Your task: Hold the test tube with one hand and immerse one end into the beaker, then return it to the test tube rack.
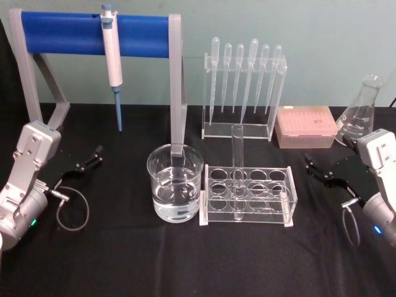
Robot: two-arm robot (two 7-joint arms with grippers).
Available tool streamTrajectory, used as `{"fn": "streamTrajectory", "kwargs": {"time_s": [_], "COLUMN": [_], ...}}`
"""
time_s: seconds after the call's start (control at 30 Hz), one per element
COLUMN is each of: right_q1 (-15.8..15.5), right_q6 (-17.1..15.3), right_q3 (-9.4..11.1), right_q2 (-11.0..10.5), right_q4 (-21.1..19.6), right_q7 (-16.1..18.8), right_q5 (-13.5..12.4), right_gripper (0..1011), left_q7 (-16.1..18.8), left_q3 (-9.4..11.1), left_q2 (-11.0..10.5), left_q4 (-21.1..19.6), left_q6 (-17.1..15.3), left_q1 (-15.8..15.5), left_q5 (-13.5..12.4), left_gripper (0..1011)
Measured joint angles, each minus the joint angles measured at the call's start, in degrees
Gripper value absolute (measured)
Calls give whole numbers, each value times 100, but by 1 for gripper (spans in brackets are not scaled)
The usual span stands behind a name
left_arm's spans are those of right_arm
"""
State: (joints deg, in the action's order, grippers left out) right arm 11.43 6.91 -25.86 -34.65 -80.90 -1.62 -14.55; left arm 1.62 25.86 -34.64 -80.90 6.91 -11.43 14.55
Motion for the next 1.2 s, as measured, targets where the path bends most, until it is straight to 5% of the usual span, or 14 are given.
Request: {"fn": "streamTrajectory", "kwargs": {"time_s": [0.17,0.33,0.47,0.67,0.93,1.2], "right_q1": [0,-453,-1118,-1635,-1119,-169], "right_q6": [0,-56,-142,-41,9,-497], "right_q3": [0,133,372,584,318,-42], "right_q2": [0,-296,-670,-883,-473,234], "right_q4": [0,-632,-1480,-2156,-1974,-1249], "right_q7": [0,-168,-407,-130,1168,2215], "right_q5": [0,211,355,-19,-930,-1528], "right_gripper": [1002,1002,1002,1002,1002,1002], "left_q7": [0,0,0,0,0,0], "left_q3": [0,0,0,0,0,0], "left_q2": [0,0,0,0,0,0], "left_q4": [0,0,0,0,0,0], "left_q6": [0,0,0,0,0,0], "left_q1": [0,0,0,0,0,0], "left_q5": [0,0,-1,0,0,0], "left_gripper": [1000,1000,1000,1000,1000,1000]}}
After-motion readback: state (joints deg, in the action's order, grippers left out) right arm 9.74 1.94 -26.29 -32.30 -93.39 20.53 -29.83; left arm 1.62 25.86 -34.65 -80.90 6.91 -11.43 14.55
